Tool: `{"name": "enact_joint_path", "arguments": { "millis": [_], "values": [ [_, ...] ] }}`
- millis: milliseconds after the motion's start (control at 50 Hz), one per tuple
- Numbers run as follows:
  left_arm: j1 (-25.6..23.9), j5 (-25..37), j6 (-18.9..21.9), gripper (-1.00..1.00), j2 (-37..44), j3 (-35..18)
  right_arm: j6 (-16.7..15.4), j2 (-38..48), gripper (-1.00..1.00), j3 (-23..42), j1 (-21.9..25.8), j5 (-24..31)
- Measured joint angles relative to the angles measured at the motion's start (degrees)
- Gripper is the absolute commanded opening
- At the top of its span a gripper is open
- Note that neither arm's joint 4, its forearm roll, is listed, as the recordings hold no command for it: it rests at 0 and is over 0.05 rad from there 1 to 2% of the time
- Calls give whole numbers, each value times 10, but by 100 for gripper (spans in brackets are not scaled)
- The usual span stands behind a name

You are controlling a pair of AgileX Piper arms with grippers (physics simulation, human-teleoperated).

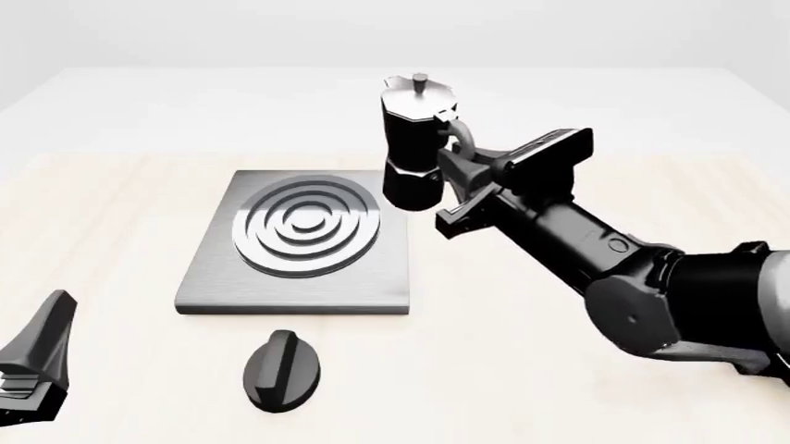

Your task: Put the moka pot on the stove.

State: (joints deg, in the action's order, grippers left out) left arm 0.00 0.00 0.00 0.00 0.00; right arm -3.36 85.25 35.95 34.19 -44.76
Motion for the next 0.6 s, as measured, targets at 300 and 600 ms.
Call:
{"name": "enact_joint_path", "arguments": {
  "millis": [300,600],
  "values": [
    [0,0,0,100,0,0,2,39,-100,26,11,-17],
    [0,0,0,100,0,0,3,79,-100,56,23,-31]
  ]
}}
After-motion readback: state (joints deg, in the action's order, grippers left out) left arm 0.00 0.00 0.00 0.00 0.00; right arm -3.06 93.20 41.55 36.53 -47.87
